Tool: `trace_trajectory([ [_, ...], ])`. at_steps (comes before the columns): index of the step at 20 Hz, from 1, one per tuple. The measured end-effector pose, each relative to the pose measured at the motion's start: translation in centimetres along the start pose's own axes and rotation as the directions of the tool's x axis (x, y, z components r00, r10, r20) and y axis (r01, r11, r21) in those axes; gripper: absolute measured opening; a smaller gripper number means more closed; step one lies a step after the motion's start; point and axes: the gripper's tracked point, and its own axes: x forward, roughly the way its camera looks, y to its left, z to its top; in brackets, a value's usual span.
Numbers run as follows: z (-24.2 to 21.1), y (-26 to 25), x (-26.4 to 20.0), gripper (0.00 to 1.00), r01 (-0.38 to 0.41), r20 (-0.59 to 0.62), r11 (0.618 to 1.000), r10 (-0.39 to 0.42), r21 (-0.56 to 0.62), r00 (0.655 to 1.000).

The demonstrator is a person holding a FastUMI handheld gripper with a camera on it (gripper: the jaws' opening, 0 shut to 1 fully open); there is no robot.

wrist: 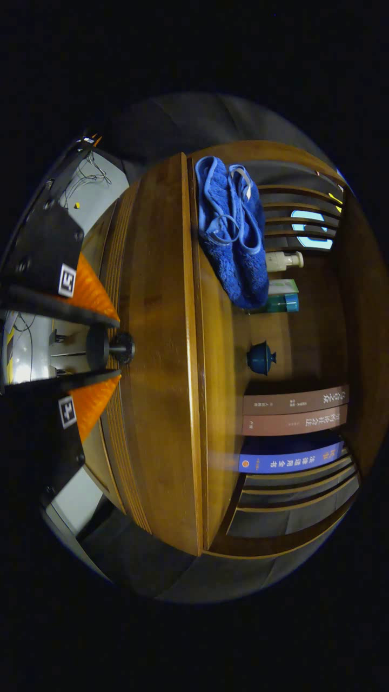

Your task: Pull open the drawer, take out the items inside it, and place them on the countertop above the cabinet.

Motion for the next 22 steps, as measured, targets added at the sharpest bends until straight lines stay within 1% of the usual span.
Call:
trace_trajectory([
  [2,0.2,0.0,-0.1,0.46,0.007,0.001,1.0,-0.007,-0.008,1.0],
  [3,0.3,-0.1,-0.1,0.4,0.017,-0.002,1.0,-0.017,-0.021,1.0],
  [4,0.3,-0.1,-0.2,0.4,0.018,-0.004,0.999,-0.018,-0.033,1.0],
  [5,0.3,-0.2,-0.2,0.32,0.02,-0.004,0.999,-0.021,-0.039,1.0],
  [10,0.2,0.0,-0.2,0.32,0.012,-0.018,1.0,-0.012,-0.024,1.0],
  [13,-0.2,0.0,-1.1,0.32,0.01,-0.025,1.0,-0.011,-0.028,1.0],
  [18,-1.5,0.1,-4.1,0.32,0.004,-0.04,0.999,-0.005,-0.035,0.999],
  [22,-3.0,0.2,-7.4,0.32,0.005,-0.049,0.999,-0.007,-0.036,0.999],
])
